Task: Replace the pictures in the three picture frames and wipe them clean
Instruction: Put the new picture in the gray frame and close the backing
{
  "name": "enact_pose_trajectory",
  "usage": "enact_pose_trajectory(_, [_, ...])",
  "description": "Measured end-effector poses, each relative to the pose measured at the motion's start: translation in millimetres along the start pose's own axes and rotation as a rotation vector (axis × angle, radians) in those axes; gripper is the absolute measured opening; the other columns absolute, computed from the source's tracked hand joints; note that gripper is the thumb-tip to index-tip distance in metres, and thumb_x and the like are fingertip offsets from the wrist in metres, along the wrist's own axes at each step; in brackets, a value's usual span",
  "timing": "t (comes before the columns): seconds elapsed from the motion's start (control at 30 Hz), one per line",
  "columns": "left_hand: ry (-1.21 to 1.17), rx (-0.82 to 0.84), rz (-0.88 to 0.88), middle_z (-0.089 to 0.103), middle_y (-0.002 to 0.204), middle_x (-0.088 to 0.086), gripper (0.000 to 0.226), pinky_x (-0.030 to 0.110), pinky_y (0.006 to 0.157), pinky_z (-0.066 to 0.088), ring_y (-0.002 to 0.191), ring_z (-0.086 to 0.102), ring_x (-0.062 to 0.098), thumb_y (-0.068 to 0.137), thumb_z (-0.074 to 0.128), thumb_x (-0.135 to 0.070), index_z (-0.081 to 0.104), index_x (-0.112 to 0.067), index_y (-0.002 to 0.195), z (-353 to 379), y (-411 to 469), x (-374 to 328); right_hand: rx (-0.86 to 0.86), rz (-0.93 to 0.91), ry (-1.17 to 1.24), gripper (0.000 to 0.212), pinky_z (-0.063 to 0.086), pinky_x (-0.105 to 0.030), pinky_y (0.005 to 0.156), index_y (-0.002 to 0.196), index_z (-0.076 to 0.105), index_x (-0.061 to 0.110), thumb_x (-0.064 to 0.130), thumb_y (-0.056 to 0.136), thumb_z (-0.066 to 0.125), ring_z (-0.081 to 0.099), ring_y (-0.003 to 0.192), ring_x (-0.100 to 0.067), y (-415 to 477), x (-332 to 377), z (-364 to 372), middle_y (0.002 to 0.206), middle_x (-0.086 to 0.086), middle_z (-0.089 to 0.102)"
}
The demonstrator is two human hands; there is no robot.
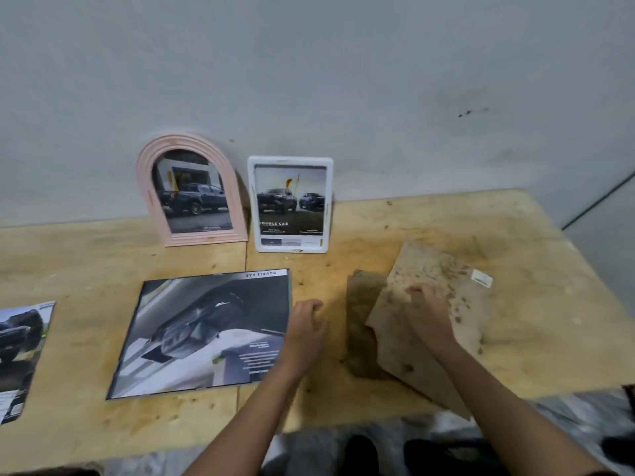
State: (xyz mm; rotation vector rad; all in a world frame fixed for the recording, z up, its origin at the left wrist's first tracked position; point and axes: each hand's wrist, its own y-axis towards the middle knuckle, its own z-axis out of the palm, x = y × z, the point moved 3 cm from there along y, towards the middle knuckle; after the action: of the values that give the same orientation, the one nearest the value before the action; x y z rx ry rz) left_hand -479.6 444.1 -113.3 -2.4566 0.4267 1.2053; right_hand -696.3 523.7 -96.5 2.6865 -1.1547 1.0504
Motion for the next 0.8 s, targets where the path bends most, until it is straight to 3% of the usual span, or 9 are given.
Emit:
enact_pose_trajectory(0.1, [-0.081, 0.092, -0.034, 0.053, 0.111, 0.003, 0.031, 0.024, 0.084, 0.043, 0.102, 0.051, 0.015, 0.09, 0.054, -0.017, 0.052, -0.009, 0.12, 51.1, 6.4, -36.0, -0.032, 0.317, 0.109, 0.03, 0.044, -0.039, 0.084, 0.107, 0.053, 0.004, 0.019, 0.081, 0.059, 0.05, 0.101, -0.035, 11.9, -72.8, -41.7, 0.111, -0.016, 0.049])
enact_pose_trajectory(0.2, [-0.069, 0.162, -0.096, 0.052, 0.109, 0.002, 0.029, 0.022, 0.079, 0.039, 0.099, 0.05, 0.015, 0.09, 0.054, -0.019, 0.054, -0.01, 0.118, 86.0, 14.9, -48.6, 0.047, 0.539, 0.162, 0.027, 0.041, -0.037, 0.072, 0.095, 0.046, 0.005, 0.026, 0.083, 0.058, 0.052, 0.092, -0.035, 7.0, -116.6, -56.4, 0.105, -0.018, 0.048])
enact_pose_trajectory(0.37, [0.053, 0.198, -0.18, 0.059, 0.106, 0.009, 0.022, 0.035, 0.079, 0.047, 0.095, 0.055, 0.024, 0.082, 0.056, -0.024, 0.062, -0.017, 0.103, 105.9, 36.1, -40.9, 0.066, 0.595, 0.312, 0.036, 0.046, -0.036, 0.069, 0.108, 0.055, -0.005, 0.019, 0.082, 0.058, 0.059, 0.091, -0.034, 4.9, -137.3, -53.4, 0.103, -0.02, 0.061])
enact_pose_trajectory(0.47, [0.098, 0.192, -0.22, 0.059, 0.1, 0.012, 0.023, 0.035, 0.075, 0.046, 0.092, 0.056, 0.027, 0.074, 0.067, -0.027, 0.057, -0.015, 0.09, 107.3, 42.9, -42.7, 0.08, 0.589, 0.423, 0.038, 0.043, -0.032, 0.071, 0.119, 0.052, -0.001, 0.015, 0.085, 0.056, 0.057, 0.097, -0.031, 5.2, -133.6, -51.9, 0.112, -0.017, 0.059])
enact_pose_trajectory(0.53, [0.117, 0.23, -0.243, 0.06, 0.084, 0.008, 0.032, 0.033, 0.063, 0.043, 0.08, 0.055, 0.024, 0.067, 0.074, -0.037, 0.056, -0.013, 0.078, 108.7, 47.8, -45.3, 0.095, 0.625, 0.526, 0.045, 0.048, -0.035, 0.078, 0.125, 0.051, 0.0, 0.017, 0.084, 0.056, 0.057, 0.103, -0.032, 3.8, -137.9, -45.9, 0.118, -0.016, 0.059])
enact_pose_trajectory(0.6, [0.013, 0.339, -0.272, 0.049, 0.06, 0.003, 0.039, 0.03, 0.053, 0.031, 0.057, 0.046, 0.018, 0.068, 0.077, -0.039, 0.046, -0.015, 0.059, 110.5, 47.2, -53.0, 0.068, 0.658, 0.625, 0.045, 0.051, -0.042, 0.086, 0.124, 0.051, 0.001, 0.02, 0.083, 0.055, 0.057, 0.101, -0.033, 0.2, -141.0, -42.1, 0.116, -0.015, 0.059])
enact_pose_trajectory(0.63, [-0.05, 0.391, -0.292, 0.045, 0.057, 0.002, 0.041, 0.029, 0.053, 0.029, 0.054, 0.042, 0.017, 0.07, 0.077, -0.036, 0.043, -0.017, 0.058, 111.2, 45.2, -56.2, 0.029, 0.672, 0.642, 0.046, 0.049, -0.045, 0.088, 0.125, 0.05, 0.002, 0.022, 0.083, 0.053, 0.056, 0.102, -0.034, -1.6, -142.5, -42.7, 0.117, -0.014, 0.058])
enact_pose_trajectory(0.7, [-0.175, 0.406, -0.292, 0.05, 0.07, 0.003, 0.032, 0.03, 0.06, 0.038, 0.065, 0.051, 0.02, 0.071, 0.077, -0.031, 0.05, -0.015, 0.072, 107.3, 38.1, -63.0, -0.046, 0.716, 0.701, 0.043, 0.046, -0.046, 0.091, 0.126, 0.047, 0.004, 0.022, 0.087, 0.049, 0.052, 0.104, -0.033, -5.4, -144.3, -44.3, 0.12, -0.012, 0.054])
enact_pose_trajectory(0.8, [-0.488, 0.336, -0.274, 0.064, 0.106, 0.011, 0.036, 0.044, 0.091, 0.051, 0.099, 0.062, 0.029, 0.074, 0.076, -0.016, 0.058, -0.009, 0.105, 95.2, 26.8, -70.8, -0.101, 0.764, 0.93, 0.034, 0.044, -0.044, 0.093, 0.122, 0.05, 0.006, 0.021, 0.092, 0.046, 0.051, 0.104, -0.03, -10.7, -141.5, -39.9, 0.121, -0.01, 0.055])
